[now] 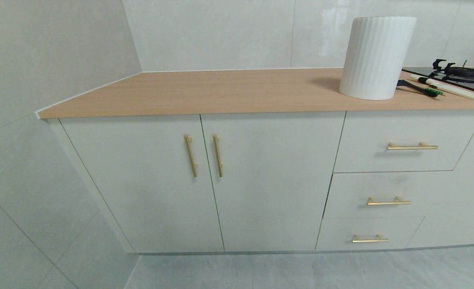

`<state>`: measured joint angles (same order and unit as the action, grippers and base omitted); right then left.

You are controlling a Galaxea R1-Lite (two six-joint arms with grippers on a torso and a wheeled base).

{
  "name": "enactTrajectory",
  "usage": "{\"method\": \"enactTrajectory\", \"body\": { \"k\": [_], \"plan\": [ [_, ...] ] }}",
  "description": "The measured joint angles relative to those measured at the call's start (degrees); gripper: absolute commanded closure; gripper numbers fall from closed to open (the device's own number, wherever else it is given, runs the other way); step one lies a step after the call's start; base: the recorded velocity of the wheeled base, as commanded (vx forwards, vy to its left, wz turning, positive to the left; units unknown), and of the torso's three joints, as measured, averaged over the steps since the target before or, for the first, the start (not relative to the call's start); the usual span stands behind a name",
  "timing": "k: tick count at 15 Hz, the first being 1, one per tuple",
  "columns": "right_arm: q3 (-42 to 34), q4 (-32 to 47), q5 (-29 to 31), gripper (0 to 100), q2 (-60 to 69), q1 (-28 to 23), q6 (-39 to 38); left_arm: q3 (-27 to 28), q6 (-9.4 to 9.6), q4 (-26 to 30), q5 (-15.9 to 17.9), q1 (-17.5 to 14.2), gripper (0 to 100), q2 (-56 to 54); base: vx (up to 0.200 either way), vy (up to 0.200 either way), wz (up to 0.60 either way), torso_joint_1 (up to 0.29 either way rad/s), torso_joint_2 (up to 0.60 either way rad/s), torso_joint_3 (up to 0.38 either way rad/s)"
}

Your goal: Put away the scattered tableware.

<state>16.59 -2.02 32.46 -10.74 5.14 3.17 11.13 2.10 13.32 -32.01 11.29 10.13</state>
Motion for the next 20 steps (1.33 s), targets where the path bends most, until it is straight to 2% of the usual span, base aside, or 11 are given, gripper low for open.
{"method": "enactTrajectory", "body": {
  "k": [2,4,7,9,10,11,13,14,18,20],
  "plan": [
    [-4.1,-0.5,-0.2,0,4.8,-4.5,1.6,-3.8,-0.07,-3.9,-0.5,-4.9,0,-2.8,0.000,0.000,0.00,0.000,0.00,0.000],
    [-8.4,-4.4,-0.3,0,7.4,-5.7,2.1,-6.0,0.66,-7.0,2.2,-8.7,0,-6.0,0.000,0.000,0.00,0.000,0.00,0.000],
    [-14.8,-4.5,-8.7,0,9.8,-5.7,2.3,-9.4,1.89,-14.5,14.0,-10.7,0,-9.0,0.000,0.000,0.00,0.000,0.00,0.000],
    [-16.1,-1.4,-13.9,0,10.4,-5.6,1.3,-10.5,0.69,-15.2,25.3,-11.0,0,-9.7,0.000,0.000,0.00,0.000,0.00,0.000],
    [-16.3,-1.8,-19.1,0,10.6,-5.5,0.8,-10.8,-0.46,-13.3,29.3,-11.1,0,-9.9,0.000,0.000,0.00,0.000,0.00,0.000],
    [-16.3,-2.0,-22.9,0,10.7,-5.5,0.0,-10.9,-1.58,-13.2,30.0,-11.1,0,-10.0,0.000,0.000,0.00,0.000,0.00,0.000],
    [-16.5,-0.6,-29.1,0,10.7,-5.4,-3.9,-11.0,-2.19,-13.3,30.1,-11.1,0,-10.0,0.000,0.000,0.00,0.000,0.00,0.000],
    [-16.5,1.8,-30.0,0,10.7,-5.4,-4.6,-11.0,-2.19,-13.3,30.1,-11.1,0,-10.1,0.000,0.000,0.00,0.000,0.00,0.000],
    [-16.6,1.5,-32.1,0,10.8,-5.2,-1.8,-11.1,-2.02,-13.3,30.2,-11.1,0,-10.1,0.000,0.000,0.00,0.000,0.00,0.000],
    [-16.6,1.5,-31.7,0,10.8,-5.2,-3.8,-11.1,-2.19,-13.3,30.2,-11.1,0,-10.1,0.000,0.000,0.00,0.000,0.00,0.000]
  ]
}}
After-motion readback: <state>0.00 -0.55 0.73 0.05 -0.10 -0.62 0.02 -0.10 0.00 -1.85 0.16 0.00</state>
